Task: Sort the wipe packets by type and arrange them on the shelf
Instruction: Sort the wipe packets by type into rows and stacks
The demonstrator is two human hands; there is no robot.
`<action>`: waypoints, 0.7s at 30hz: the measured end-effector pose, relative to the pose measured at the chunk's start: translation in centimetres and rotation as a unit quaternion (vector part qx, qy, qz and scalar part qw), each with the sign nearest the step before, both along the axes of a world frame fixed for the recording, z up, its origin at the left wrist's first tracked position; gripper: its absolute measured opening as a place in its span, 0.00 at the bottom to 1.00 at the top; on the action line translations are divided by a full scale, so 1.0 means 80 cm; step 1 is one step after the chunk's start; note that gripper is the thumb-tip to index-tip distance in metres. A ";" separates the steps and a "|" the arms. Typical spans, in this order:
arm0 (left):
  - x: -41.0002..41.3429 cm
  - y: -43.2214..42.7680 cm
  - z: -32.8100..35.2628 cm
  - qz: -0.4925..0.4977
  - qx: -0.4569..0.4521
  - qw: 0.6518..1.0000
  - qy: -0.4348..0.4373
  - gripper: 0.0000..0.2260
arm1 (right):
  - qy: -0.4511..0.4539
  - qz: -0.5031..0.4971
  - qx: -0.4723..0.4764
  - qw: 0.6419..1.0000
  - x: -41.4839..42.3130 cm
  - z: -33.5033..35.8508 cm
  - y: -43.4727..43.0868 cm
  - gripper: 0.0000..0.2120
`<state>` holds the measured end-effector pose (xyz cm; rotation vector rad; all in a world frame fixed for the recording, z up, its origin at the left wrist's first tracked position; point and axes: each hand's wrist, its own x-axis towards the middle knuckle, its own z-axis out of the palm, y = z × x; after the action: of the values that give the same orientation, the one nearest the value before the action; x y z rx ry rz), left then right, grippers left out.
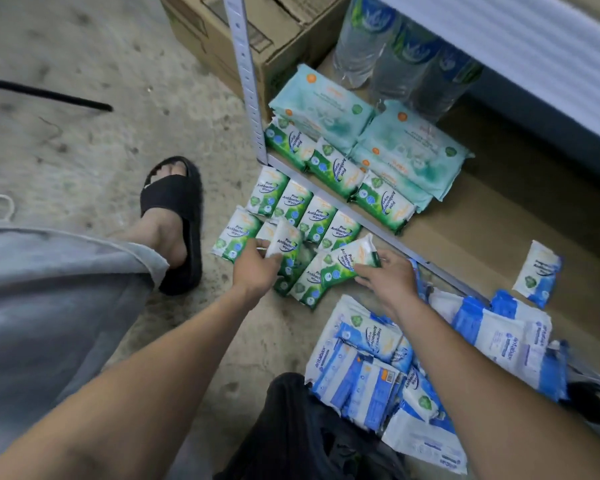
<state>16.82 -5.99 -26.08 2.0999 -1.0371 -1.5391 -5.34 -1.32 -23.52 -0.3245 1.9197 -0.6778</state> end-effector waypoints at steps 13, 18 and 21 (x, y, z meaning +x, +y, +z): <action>0.055 -0.132 -0.045 -0.008 -0.067 0.996 -0.054 0.06 | 0.163 0.166 -0.063 0.971 0.105 -0.033 -0.170 0.26; 0.058 -0.145 -0.059 -0.045 -0.116 0.979 -0.159 0.08 | 0.259 0.247 -0.040 0.933 0.114 -0.053 -0.156 0.33; 0.057 -0.150 -0.067 -0.051 -0.102 0.981 -0.157 0.11 | 0.262 0.252 -0.048 0.930 0.122 -0.062 -0.147 0.33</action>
<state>21.36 -17.99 -31.46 2.2151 -1.3666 -1.1060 4.41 -13.10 -28.44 -1.1114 2.1671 -0.3535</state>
